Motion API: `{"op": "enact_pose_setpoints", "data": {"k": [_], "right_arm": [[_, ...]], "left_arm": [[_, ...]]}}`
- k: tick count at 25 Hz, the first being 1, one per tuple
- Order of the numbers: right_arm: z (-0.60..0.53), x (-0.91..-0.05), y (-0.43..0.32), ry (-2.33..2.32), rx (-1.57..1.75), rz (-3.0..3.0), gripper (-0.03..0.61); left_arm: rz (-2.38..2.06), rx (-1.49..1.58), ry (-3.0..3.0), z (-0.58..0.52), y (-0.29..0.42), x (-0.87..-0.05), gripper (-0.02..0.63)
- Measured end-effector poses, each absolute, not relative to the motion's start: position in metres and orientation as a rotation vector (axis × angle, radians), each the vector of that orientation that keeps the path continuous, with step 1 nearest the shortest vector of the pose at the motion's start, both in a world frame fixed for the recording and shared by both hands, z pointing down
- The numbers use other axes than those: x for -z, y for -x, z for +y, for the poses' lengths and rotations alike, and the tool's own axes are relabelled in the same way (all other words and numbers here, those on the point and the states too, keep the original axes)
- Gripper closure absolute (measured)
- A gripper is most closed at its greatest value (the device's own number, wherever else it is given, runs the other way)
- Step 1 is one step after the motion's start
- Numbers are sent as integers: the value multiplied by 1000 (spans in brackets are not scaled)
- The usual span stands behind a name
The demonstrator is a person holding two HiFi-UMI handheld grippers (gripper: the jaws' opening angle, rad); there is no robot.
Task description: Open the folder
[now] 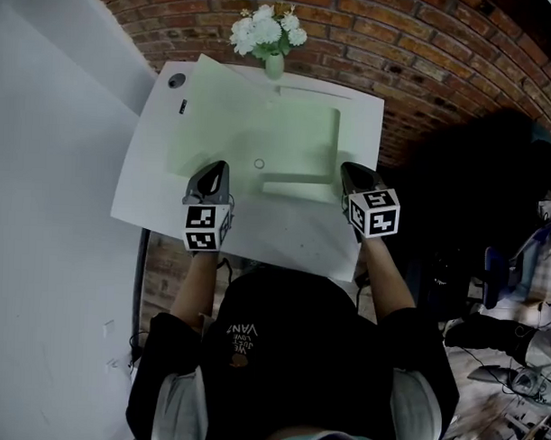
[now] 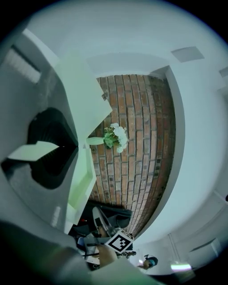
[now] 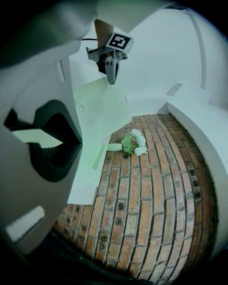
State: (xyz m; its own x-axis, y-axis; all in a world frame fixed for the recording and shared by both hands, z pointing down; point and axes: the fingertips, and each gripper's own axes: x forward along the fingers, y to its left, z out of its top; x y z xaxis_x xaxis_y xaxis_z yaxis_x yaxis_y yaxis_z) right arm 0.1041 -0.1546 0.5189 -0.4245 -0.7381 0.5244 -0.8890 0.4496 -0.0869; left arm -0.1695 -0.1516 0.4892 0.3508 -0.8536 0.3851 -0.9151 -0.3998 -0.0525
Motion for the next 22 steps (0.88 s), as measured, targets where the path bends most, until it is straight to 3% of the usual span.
{"op": "enact_pose_setpoints", "data": {"k": [22], "right_arm": [[-122,-466,-73,-1487,-450,-2405,581]], "left_arm": [[-1387,-451,-2619,-144,135,-465,612]]}}
